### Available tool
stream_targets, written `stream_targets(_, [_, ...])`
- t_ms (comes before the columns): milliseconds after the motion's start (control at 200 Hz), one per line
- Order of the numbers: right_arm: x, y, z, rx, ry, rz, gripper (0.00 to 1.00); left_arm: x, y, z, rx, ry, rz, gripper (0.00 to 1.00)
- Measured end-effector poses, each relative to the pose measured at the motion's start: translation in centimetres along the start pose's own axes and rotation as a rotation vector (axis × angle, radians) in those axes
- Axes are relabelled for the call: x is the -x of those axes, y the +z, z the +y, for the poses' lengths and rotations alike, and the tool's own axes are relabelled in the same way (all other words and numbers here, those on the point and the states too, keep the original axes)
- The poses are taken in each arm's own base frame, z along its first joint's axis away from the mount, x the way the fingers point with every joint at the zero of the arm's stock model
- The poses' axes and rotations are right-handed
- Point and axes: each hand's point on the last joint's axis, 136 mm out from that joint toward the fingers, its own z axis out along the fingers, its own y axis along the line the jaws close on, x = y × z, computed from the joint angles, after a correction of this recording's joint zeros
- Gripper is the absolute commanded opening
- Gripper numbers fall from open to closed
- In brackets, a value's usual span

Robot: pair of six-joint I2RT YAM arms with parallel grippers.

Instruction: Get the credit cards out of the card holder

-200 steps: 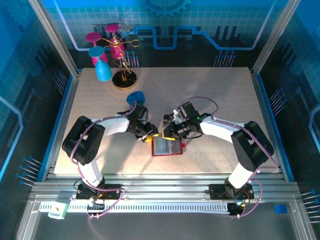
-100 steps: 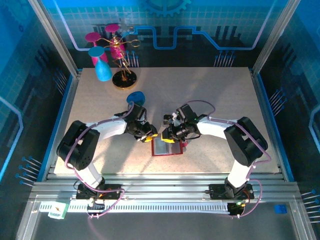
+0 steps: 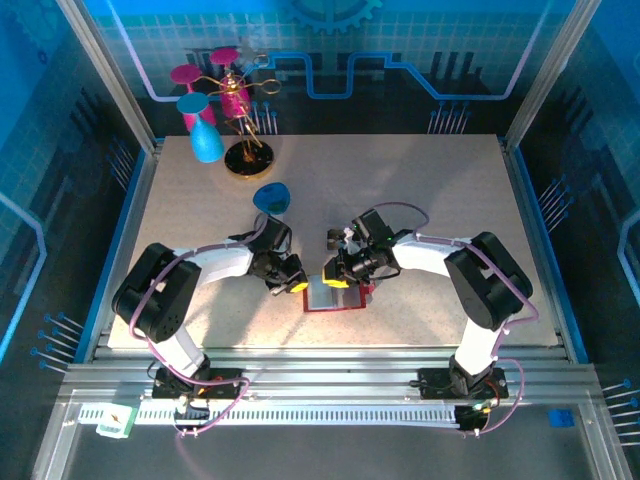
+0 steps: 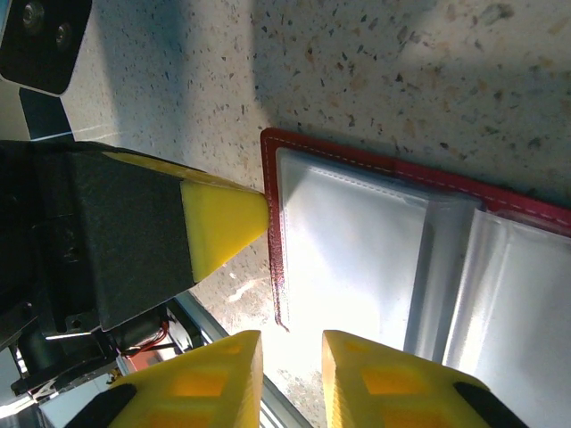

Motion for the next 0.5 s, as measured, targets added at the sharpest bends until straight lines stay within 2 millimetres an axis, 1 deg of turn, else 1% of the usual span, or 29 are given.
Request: stream_targets(500, [-0.6,1.2,-1.3,-0.008,0.033,0.052,0.27,0.0,0.4,0.4,0.012,0.001,0.008,0.08])
